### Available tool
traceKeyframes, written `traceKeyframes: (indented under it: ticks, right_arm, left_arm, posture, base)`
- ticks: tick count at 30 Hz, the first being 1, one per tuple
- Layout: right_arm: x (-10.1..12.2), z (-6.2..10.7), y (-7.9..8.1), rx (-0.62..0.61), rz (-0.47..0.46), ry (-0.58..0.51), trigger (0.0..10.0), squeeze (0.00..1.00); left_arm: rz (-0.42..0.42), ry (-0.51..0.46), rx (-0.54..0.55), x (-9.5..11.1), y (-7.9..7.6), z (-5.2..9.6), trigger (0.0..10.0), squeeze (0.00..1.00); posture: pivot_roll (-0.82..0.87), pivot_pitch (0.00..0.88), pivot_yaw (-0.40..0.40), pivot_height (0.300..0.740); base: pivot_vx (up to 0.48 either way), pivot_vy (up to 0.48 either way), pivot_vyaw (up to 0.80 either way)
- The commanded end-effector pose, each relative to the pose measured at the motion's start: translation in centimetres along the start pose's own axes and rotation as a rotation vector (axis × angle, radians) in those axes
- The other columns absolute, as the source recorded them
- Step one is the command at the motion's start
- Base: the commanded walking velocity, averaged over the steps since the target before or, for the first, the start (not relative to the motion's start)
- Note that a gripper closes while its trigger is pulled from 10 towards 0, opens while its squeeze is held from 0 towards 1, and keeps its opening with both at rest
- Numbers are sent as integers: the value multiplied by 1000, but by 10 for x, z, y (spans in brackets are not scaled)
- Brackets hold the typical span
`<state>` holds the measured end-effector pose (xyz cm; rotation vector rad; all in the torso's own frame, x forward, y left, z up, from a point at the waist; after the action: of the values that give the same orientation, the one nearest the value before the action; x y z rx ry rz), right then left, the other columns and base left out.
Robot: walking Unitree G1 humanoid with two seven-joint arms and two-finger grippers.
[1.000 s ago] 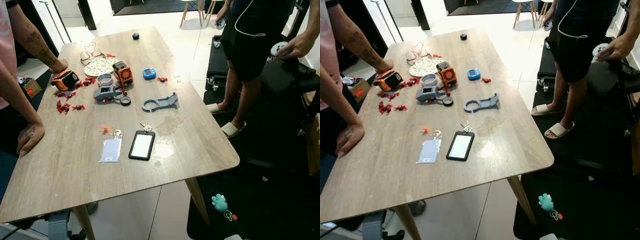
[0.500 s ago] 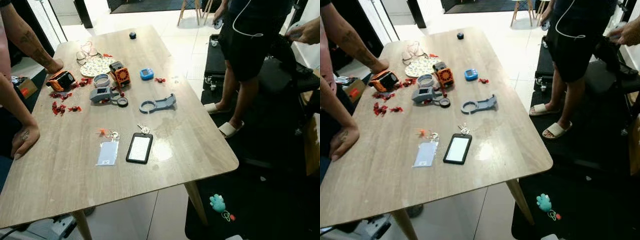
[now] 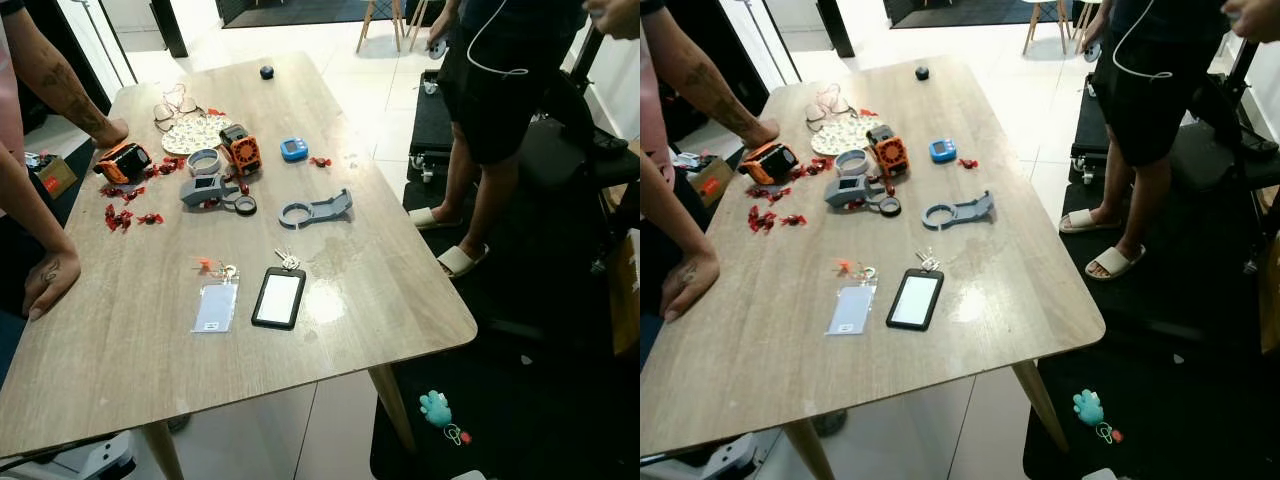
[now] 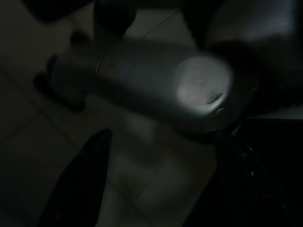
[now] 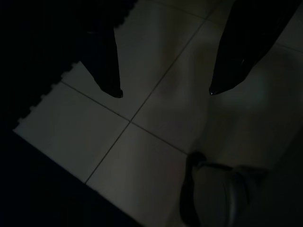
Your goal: Hang keys on a hook
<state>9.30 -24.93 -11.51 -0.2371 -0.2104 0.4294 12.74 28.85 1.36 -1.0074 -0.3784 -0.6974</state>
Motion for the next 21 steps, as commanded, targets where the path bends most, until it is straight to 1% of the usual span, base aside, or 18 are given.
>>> traceKeyframes:
  ticks: [1, 2, 3, 4, 5, 6, 8, 10, 11, 12, 13, 15, 16, 17, 18, 19, 20, 21]
  right_arm:
    - [1, 0, 4, 11, -2, -3, 10000, 0]
    - [1, 0, 4, 11, -1, -4, 10000, 0]
    - [1, 0, 4, 11, -1, -4, 10000, 0]
    - [1, 0, 4, 11, -1, -4, 10000, 0]
    - [2, 0, 4, 11, 0, -6, 10000, 0]
    - [2, 0, 4, 11, 0, -6, 10000, 0]
    - [2, 0, 3, 11, 1, -6, 10000, 0]
    - [3, 0, 3, 12, 3, -9, 10000, 0]
    - [3, 0, 3, 12, 3, -9, 10000, 0]
    - [4, 0, 3, 12, 3, -9, 10000, 0]
    - [4, 0, 3, 12, 3, -9, 10000, 0]
    - [4, 0, 4, 13, 2, -9, 10000, 0]
    - [4, 0, 4, 13, 2, -9, 10000, 0]
    - [4, 0, 3, 13, 2, -8, 10000, 0]
    - [4, 0, 3, 13, 2, -8, 10000, 0]
    - [3, 0, 3, 12, 2, -7, 10000, 0]
    - [3, 0, 3, 12, 2, -7, 10000, 0]
    - [3, 0, 3, 11, 2, -6, 10000, 0]
  left_arm:
    - [-49, -61, -13, 21, -6, 11, 10000, 0]
    - [-88, -105, -40, 34, -12, 13, 10000, 0]
    - [-88, -105, -40, 34, -12, 13, 10000, 0]
    - [-112, -130, -59, 42, -16, 14, 10000, 0]
    - [-151, -180, -91, 56, -23, 15, 10000, 0]
    - [-151, -180, -91, 56, -23, 15, 10000, 0]
    - [-180, -225, -121, 68, -29, 16, 10000, 0]
    - [-258, -366, -206, 96, -44, 16, 10000, 0]
    - [-258, -366, -206, 96, -44, 16, 10000, 0]
    - [-289, -436, -237, 107, -49, 17, 10000, 0]
    - [-289, -436, -237, 107, -49, 17, 10000, 0]
    - [-386, -666, -243, 141, -54, 15, 10000, 0]
    - [-386, -666, -243, 141, -54, 15, 10000, 0]
    - [-417, -776, -221, 158, -55, 12, 10000, 0]
    - [-417, -776, -221, 158, -55, 12, 10000, 0]
    - [-428, -881, -192, 176, -57, 8, 10000, 0]
    - [-428, -881, -192, 176, -57, 8, 10000, 0]
    - [-425, -963, -150, 191, -57, 3, 10000, 0]
  posture:
    - [-130, 84, 120, 740]
    - [-130, 84, 120, 740]
    - [-130, 84, 120, 740]
    - [-130, 84, 120, 740]
    - [-126, 84, 120, 740]
    - [-126, 84, 120, 740]
    - [-126, 84, 120, 740]
    - [-124, 85, 121, 740]
    - [-124, 85, 121, 740]
    - [-124, 85, 121, 740]
    - [-124, 85, 121, 740]
    - [-126, 86, 121, 740]
    - [-126, 86, 121, 740]
    - [-127, 87, 121, 740]
    - [-127, 87, 121, 740]
    - [-130, 86, 121, 740]
    - [-130, 86, 121, 740]
    - [-130, 86, 121, 740]
  base:
    - [0, 0, 0]
    - [0, 0, 0]
    - [0, 0, 0]
    - [0, 0, 0]
    - [0, 0, 0]
    - [0, 0, 0]
    - [0, 0, 0]
    - [0, 0, 0]
    - [0, 0, 0]
    - [0, 0, 0]
    - [0, 0, 0]
    - [0, 0, 0]
    - [0, 0, 0]
    - [0, 0, 0]
    - [0, 0, 0]
    - [0, 0, 0]
    - [0, 0, 0]
    - [0, 0, 0]
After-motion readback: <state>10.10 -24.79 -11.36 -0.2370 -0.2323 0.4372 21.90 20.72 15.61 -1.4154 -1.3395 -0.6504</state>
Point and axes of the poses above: a point about 5 cm out from each wrist's last joint towards the gripper, its own z axis pointing back from the gripper into the wrist, its own x axis along the axis of the wrist's last joint, y = z × x, the point moved 1 cm from there along -z, pointing out of the wrist towards the gripper, and after that the axes turned 8 degrees about z, right-handed, at the moved point
